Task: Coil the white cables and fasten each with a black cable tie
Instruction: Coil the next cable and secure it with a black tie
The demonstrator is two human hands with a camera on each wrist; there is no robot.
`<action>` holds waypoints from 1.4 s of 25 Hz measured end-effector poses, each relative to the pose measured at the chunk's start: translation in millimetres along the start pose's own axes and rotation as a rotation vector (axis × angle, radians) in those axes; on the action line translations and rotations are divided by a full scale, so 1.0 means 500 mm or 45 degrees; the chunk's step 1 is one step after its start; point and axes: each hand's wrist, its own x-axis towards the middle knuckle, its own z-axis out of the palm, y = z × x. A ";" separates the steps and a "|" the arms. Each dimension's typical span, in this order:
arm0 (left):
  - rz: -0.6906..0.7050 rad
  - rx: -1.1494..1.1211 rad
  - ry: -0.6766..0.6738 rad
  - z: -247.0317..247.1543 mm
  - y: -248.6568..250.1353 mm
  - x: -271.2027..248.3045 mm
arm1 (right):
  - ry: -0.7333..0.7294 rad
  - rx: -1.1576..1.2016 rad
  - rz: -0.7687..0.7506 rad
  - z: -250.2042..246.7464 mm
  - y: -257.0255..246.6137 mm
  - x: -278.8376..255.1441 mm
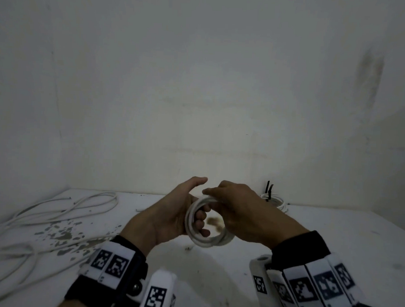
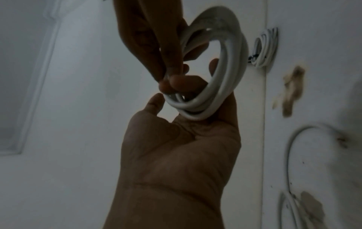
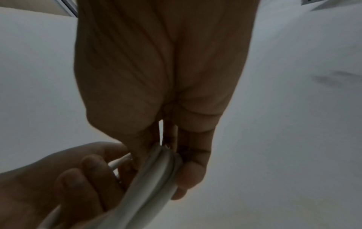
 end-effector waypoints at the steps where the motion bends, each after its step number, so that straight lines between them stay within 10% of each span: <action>1: -0.007 0.116 0.035 0.003 -0.005 0.000 | -0.044 -0.025 -0.025 0.009 0.001 0.003; 5: 0.226 0.417 0.295 0.036 -0.025 0.007 | 0.112 0.183 -0.096 0.031 0.020 -0.007; 10: 0.226 0.112 0.183 0.053 -0.034 0.011 | 0.288 0.846 0.046 0.027 0.039 -0.054; 21: 0.081 0.111 0.194 0.144 -0.081 0.019 | 0.510 0.870 0.233 0.043 0.091 -0.147; 28: 0.117 0.198 0.342 0.210 -0.115 0.069 | 0.138 0.957 0.671 -0.027 0.163 -0.215; 35: 0.069 0.270 0.270 0.257 -0.146 0.130 | -0.583 -0.033 0.937 -0.056 0.270 -0.314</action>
